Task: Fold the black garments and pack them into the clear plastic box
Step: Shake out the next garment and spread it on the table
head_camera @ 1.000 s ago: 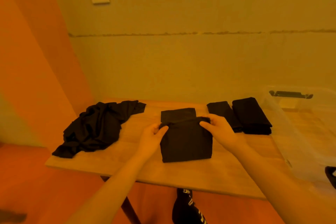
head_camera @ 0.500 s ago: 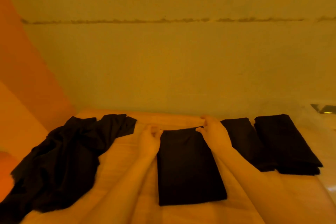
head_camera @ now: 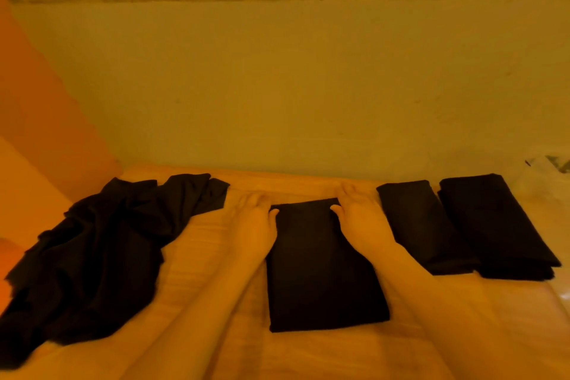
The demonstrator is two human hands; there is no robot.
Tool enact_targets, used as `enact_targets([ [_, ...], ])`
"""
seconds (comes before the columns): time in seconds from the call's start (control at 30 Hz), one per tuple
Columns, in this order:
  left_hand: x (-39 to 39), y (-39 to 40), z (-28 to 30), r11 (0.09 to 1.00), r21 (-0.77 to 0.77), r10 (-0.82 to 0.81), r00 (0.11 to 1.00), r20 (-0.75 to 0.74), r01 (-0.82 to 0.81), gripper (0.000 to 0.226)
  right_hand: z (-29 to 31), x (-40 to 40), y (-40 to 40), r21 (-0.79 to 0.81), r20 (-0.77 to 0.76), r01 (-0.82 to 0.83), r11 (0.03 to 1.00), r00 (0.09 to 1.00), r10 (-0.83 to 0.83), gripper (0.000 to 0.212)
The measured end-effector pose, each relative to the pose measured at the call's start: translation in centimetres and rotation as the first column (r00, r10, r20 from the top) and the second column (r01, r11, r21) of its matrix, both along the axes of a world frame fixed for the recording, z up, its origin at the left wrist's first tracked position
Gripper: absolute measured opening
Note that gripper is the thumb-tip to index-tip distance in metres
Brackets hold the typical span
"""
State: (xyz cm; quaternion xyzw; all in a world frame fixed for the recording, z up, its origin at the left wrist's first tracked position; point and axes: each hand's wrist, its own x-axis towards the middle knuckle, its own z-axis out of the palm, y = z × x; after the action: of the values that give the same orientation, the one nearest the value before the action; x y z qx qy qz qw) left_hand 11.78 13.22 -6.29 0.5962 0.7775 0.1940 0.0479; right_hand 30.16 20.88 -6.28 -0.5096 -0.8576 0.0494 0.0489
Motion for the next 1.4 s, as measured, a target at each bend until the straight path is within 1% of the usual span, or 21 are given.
enact_targets([
  [0.07, 1.7, -1.5, 0.3, 0.99, -0.001, -0.138, 0.987, -0.079, 0.138, 0.046, -0.1, -0.3, -1.1, 0.165, -0.039, -0.181, 0.969, 0.981, 0.19, 0.046],
  [0.1, 2.6, -2.3, 0.2, 0.977, -0.046, -0.214, 0.971, -0.105, 0.21, 0.049, -0.3, -0.4, -1.6, 0.211, -0.019, -0.285, 0.935, 0.955, 0.295, 0.046],
  [0.13, 3.4, -2.8, -0.1, 0.96, -0.126, -0.263, 0.958, -0.11, 0.249, 0.052, -0.5, -0.3, -1.9, 0.161, 0.0, -0.352, 0.922, 0.934, 0.357, 0.047],
  [0.17, 3.6, -3.0, -0.5, 0.943, -0.216, -0.28, 0.954, -0.105, 0.253, 0.055, -0.5, -0.3, -2.0, 0.051, 0.01, -0.347, 0.937, 0.938, 0.347, 0.049],
  [0.2, 3.4, -2.8, -0.9, 0.928, -0.286, -0.272, 0.959, -0.084, 0.239, 0.058, -0.6, -0.2, -1.9, -0.092, 0.028, -0.283, 0.955, 0.958, 0.286, 0.052],
  [0.23, 3.0, -2.3, -1.2, 0.917, -0.332, -0.254, 0.965, -0.059, 0.221, 0.059, -0.6, 0.0, -1.4, -0.162, 0.05, -0.209, 0.965, 0.974, 0.219, 0.054],
  [0.3, 2.4, -1.6, -1.0, 0.898, -0.389, -0.233, 0.972, -0.021, 0.207, 0.059, -0.2, 0.3, -0.7, -0.171, 0.114, -0.101, 0.98, 0.986, 0.121, 0.059],
  [0.37, 2.2, -2.1, -0.2, 0.902, -0.378, -0.232, 0.973, -0.016, 0.209, 0.061, 0.6, 0.8, -1.1, -0.178, 0.143, -0.063, 0.982, 0.986, 0.089, 0.063],
  [0.43, 2.6, -4.5, 1.0, 0.929, -0.275, -0.264, 0.964, -0.024, 0.247, 0.061, 1.5, 1.9, -3.0, -0.152, 0.026, -0.131, 0.98, 0.99, 0.137, 0.064],
  [0.5, 3.0, -8.1, 1.8, 0.905, -0.215, -0.375, 0.927, -0.002, 0.366, 0.061, 2.4, 3.6, -5.9, -0.144, -0.152, -0.283, 0.948, 0.953, 0.261, 0.07],
  [0.53, 3.1, -9.8, 2.0, 0.873, -0.235, -0.435, 0.9, 0.018, 0.427, 0.062, 2.8, 4.4, -7.5, -0.179, -0.179, -0.354, 0.918, 0.929, 0.324, 0.077],
  [0.6, 3.2, -12.3, 1.6, 0.828, -0.308, -0.477, 0.877, 0.055, 0.469, 0.062, 2.5, 5.8, -10.2, -0.281, -0.101, -0.409, 0.868, 0.912, 0.397, 0.09],
  [0.63, 3.1, -12.8, 1.4, 0.829, -0.324, -0.461, 0.885, 0.064, 0.455, 0.06, 2.1, 6.2, -10.9, -0.299, -0.056, -0.407, 0.863, 0.91, 0.41, 0.089],
  [0.67, 3.0, -13.0, 1.1, 0.843, -0.316, -0.435, 0.897, 0.076, 0.435, 0.058, 1.6, 6.6, -11.3, -0.294, -0.044, -0.388, 0.874, 0.919, 0.393, 0.079],
  [0.77, 3.0, -13.1, 0.4, 0.896, -0.223, -0.366, 0.923, 0.118, 0.384, 0.049, 1.0, 7.3, -12.2, -0.239, -0.138, -0.299, 0.924, 0.952, 0.273, 0.054],
  [0.93, 3.5, -14.5, 0.2, 0.952, -0.084, -0.27, 0.937, 0.222, 0.294, 0.034, 0.8, 7.4, -13.8, -0.211, -0.173, -0.225, 0.951, 0.967, 0.19, 0.039],
  [1.07, 3.8, -15.5, 1.2, 0.977, -0.091, -0.152, 0.93, 0.335, 0.192, 0.031, 2.0, 7.6, -14.7, -0.279, -0.259, -0.117, 0.953, 0.965, 0.043, 0.034],
  [1.13, 4.1, -15.3, 2.0, 0.986, -0.065, -0.117, 0.911, 0.395, 0.154, 0.023, 2.7, 7.4, -14.5, -0.324, -0.337, -0.081, 0.943, 0.941, -0.035, 0.032],
  [1.27, 4.3, -12.9, 3.4, 0.999, 0.019, -0.04, 0.795, 0.605, 0.036, 0.009, 4.3, 6.3, -12.6, -0.3, -0.545, -0.052, 0.953, 0.829, -0.126, 0.027],
  [1.33, 4.1, -11.0, 3.8, 0.999, 0.038, -0.017, 0.795, 0.606, -0.008, 0.008, 4.9, 5.6, -11.2, -0.27, -0.595, -0.028, 0.962, 0.79, -0.145, 0.024],
  [1.4, 3.8, -8.9, 3.9, 0.997, 0.059, 0.002, 0.805, 0.594, -0.046, 0.015, 4.9, 4.7, -9.6, -0.258, -0.6, 0.0, 0.966, 0.784, -0.16, 0.023],
])
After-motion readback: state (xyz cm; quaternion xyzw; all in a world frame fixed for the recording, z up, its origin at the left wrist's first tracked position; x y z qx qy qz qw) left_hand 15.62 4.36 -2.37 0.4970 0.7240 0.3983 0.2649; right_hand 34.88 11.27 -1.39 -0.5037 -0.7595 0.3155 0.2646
